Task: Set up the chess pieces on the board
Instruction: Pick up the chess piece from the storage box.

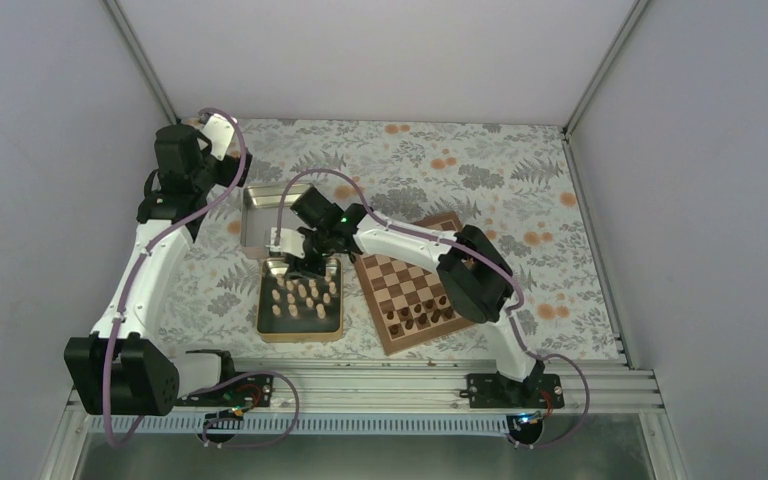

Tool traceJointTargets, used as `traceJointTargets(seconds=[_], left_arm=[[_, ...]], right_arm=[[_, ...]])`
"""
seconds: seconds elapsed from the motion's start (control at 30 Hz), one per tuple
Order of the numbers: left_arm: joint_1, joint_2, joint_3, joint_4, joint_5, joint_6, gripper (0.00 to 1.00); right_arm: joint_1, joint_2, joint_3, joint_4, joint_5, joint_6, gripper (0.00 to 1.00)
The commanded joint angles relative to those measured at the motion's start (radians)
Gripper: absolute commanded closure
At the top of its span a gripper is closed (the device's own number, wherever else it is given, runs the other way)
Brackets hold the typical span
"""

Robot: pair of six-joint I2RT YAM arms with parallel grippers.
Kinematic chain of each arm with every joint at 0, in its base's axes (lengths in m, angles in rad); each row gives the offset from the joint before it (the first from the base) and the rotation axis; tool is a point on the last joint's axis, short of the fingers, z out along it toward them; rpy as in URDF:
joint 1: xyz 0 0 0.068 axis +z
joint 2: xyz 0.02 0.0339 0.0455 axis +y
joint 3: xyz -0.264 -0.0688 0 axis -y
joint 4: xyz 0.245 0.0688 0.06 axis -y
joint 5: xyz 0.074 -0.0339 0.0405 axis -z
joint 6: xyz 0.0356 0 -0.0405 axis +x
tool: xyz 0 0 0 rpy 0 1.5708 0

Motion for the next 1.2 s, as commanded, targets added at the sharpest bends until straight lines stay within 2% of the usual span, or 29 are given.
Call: traceJointTargets(seconds=[0.0,0.57,0.97,1.17], left_arm=[[0.005,-0.022,-0.014,0.028,-0.004,-0.014,0.00],[0.004,-0.034,-0.025,0.032,-0.002,-0.012,0.00],[0.005,-0.032,-0.042,0.041,0.000,-0.014,0.00],[0.005,-0.036,-0.036,0.037,0.008,-0.019,0.00]], right_arm=[[0.011,0.016,-0.020,0.040,0.053,0.019,0.58],[0.016,0.078,0.000,0.053,0.111,0.026,0.63],[0.017,0.064,-0.001,0.052,0.113,0.034,0.83],[0.016,-0.015,0.015,0.032,0.095,0.041,0.93]])
